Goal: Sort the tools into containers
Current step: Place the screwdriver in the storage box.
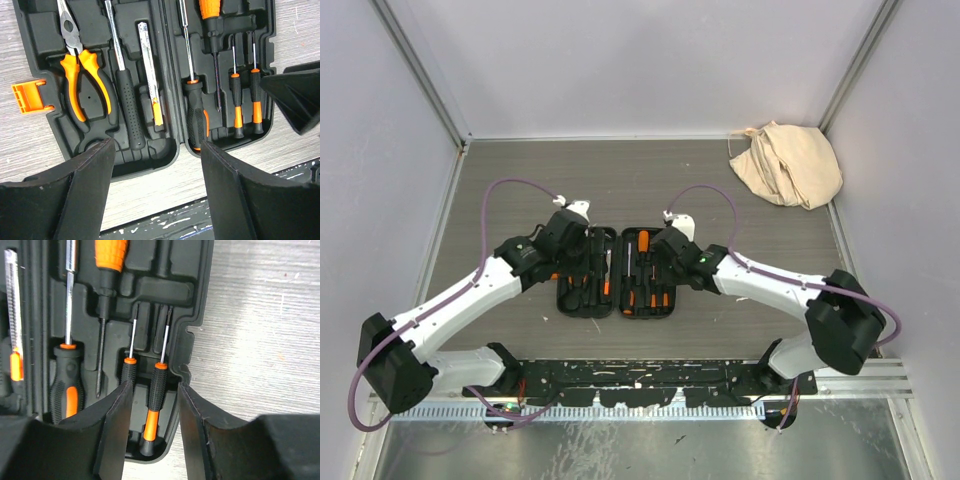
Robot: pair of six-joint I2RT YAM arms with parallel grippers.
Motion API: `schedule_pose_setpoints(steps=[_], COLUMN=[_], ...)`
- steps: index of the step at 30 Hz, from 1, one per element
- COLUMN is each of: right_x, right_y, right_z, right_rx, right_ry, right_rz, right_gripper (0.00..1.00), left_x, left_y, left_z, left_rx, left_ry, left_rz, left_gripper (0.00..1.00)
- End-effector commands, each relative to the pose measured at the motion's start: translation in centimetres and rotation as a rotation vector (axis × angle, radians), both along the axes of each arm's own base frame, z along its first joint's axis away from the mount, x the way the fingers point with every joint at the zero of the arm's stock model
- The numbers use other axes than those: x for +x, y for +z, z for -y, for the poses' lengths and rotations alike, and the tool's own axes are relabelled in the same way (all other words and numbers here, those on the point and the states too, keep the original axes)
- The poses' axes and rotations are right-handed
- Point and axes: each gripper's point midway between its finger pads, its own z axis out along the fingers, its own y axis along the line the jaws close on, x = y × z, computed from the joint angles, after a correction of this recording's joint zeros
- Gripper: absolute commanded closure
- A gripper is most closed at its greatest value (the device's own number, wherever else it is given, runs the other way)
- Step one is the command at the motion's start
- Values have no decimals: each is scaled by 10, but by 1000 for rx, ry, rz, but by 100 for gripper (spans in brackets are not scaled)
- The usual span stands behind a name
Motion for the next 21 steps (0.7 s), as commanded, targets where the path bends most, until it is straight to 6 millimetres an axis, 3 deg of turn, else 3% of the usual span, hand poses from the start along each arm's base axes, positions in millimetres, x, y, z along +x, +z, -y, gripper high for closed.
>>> schedule_pose_setpoints(steps=[1, 4, 9, 21], right_x=[14, 12, 9, 12], right_y=[48, 51, 39, 17], right_z=[-6, -6, -5, -11], right_rx=[85, 87, 52, 14], right_ry=[-9, 6, 14, 5], right_rz=[119, 121, 75, 29], right_gripper=[55, 59, 69, 76], left_x=[6, 7, 8, 7], left_y=[7, 7, 6, 5], left_z=[6, 7, 9, 8], left_rx=[-34, -33, -35, -29], left_ry=[3, 3, -1, -5], left_rz=[27, 28, 25, 23], left_gripper=[30, 30, 31, 31])
